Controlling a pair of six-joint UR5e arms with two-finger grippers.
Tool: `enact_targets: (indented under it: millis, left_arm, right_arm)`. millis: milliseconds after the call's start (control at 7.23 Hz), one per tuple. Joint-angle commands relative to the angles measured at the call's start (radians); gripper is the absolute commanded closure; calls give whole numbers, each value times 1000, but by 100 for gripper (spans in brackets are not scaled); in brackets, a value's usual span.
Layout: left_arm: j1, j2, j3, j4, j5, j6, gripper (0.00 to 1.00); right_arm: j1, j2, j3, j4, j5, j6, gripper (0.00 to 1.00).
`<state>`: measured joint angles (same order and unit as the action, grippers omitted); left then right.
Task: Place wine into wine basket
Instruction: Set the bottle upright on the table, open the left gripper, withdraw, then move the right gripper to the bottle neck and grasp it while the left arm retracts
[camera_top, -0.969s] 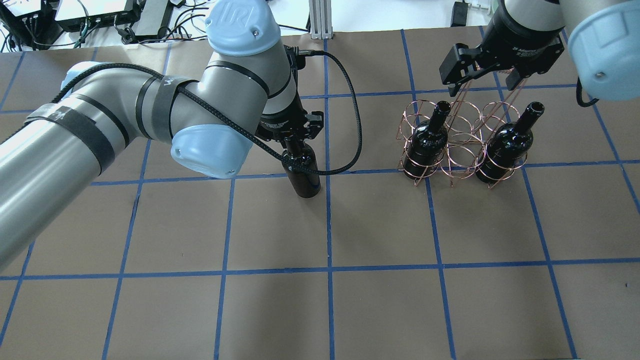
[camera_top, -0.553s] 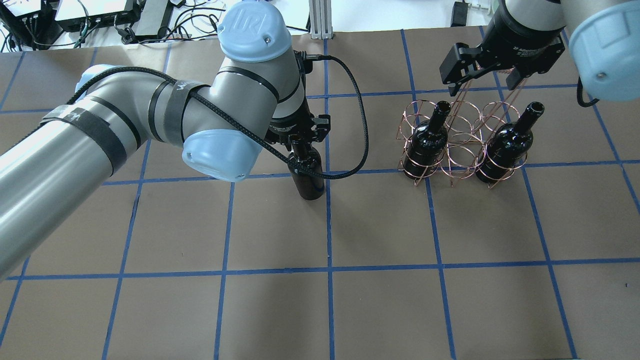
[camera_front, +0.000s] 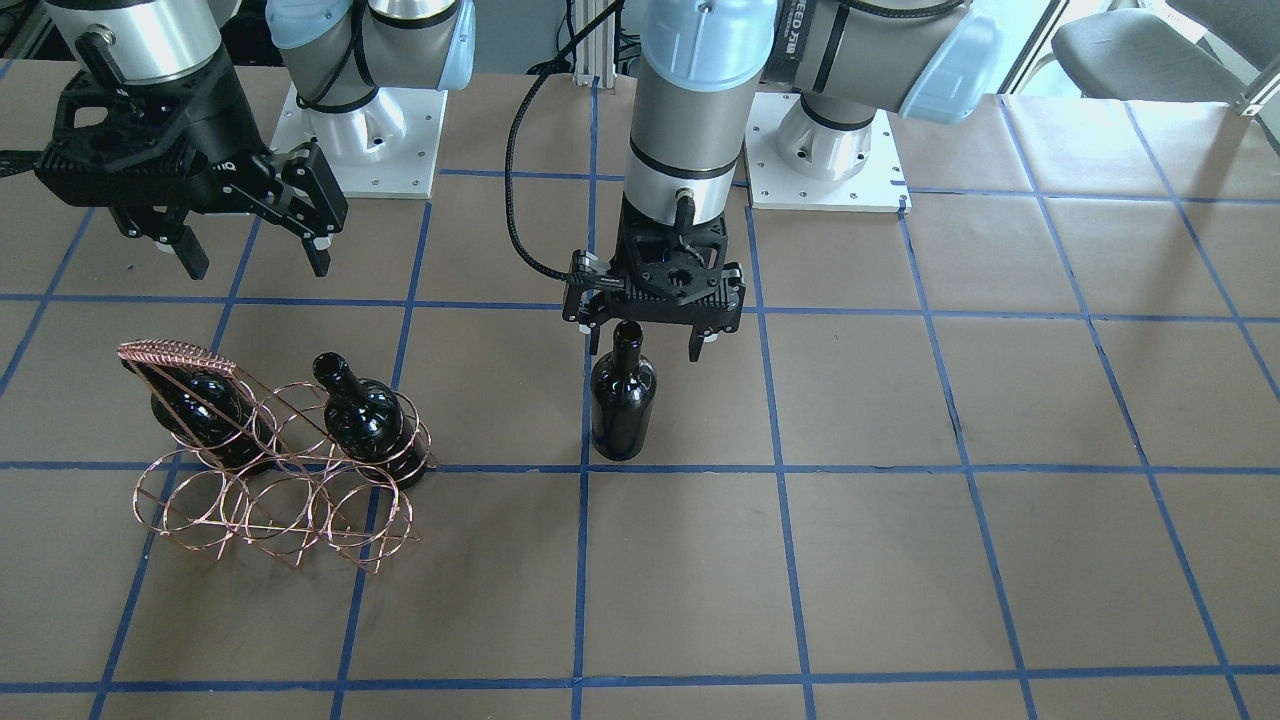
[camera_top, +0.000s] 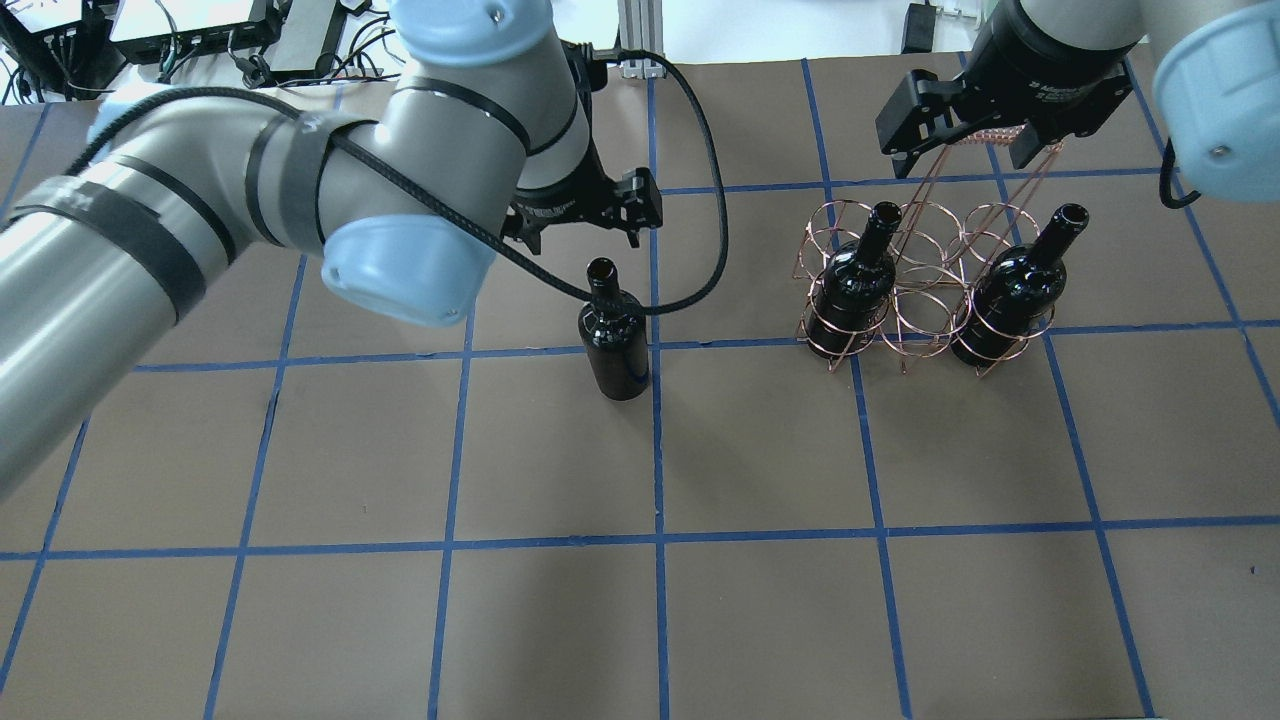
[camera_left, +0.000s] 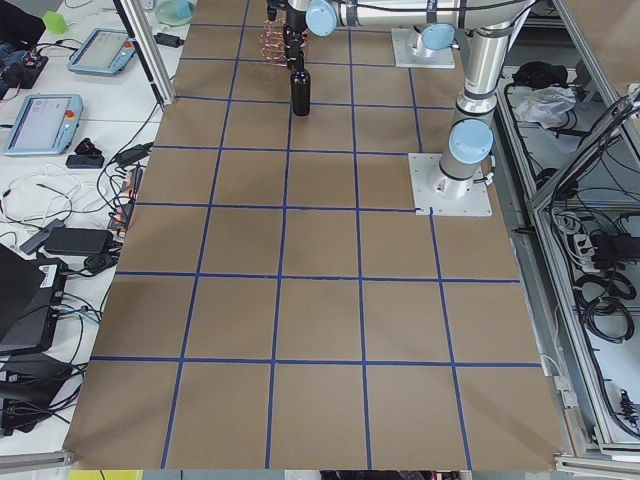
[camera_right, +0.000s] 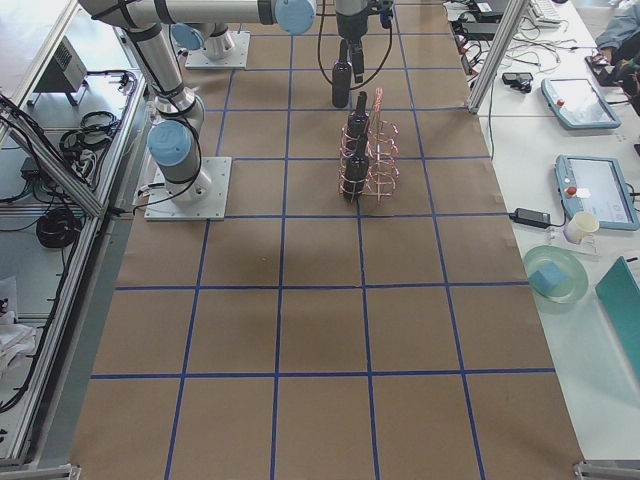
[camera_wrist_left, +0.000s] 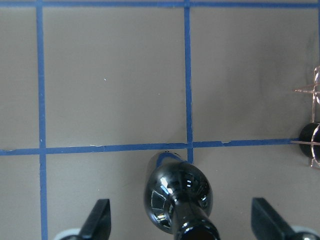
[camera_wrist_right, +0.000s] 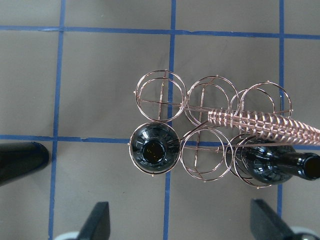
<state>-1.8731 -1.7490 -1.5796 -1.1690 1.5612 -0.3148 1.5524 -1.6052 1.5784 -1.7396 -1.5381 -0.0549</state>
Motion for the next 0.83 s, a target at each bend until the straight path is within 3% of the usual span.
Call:
enact_targets:
  millis: [0,277,415,692]
  left_arm:
    - [99,11,137,-145,2,3,0]
    - [263,6,142,-144,-9,228,0]
    - [337,2,145,-146,-4,290,0]
    - [419,8,144,-149,0,396,0]
  right_arm:
    - [50,-5,-9,-15,0,38,0]
    - [218,14,-6,-23,-71,273,0]
    - [304,45,-9,-59,-147,315,0]
    - [456,146,-12,-174,-162,583,0]
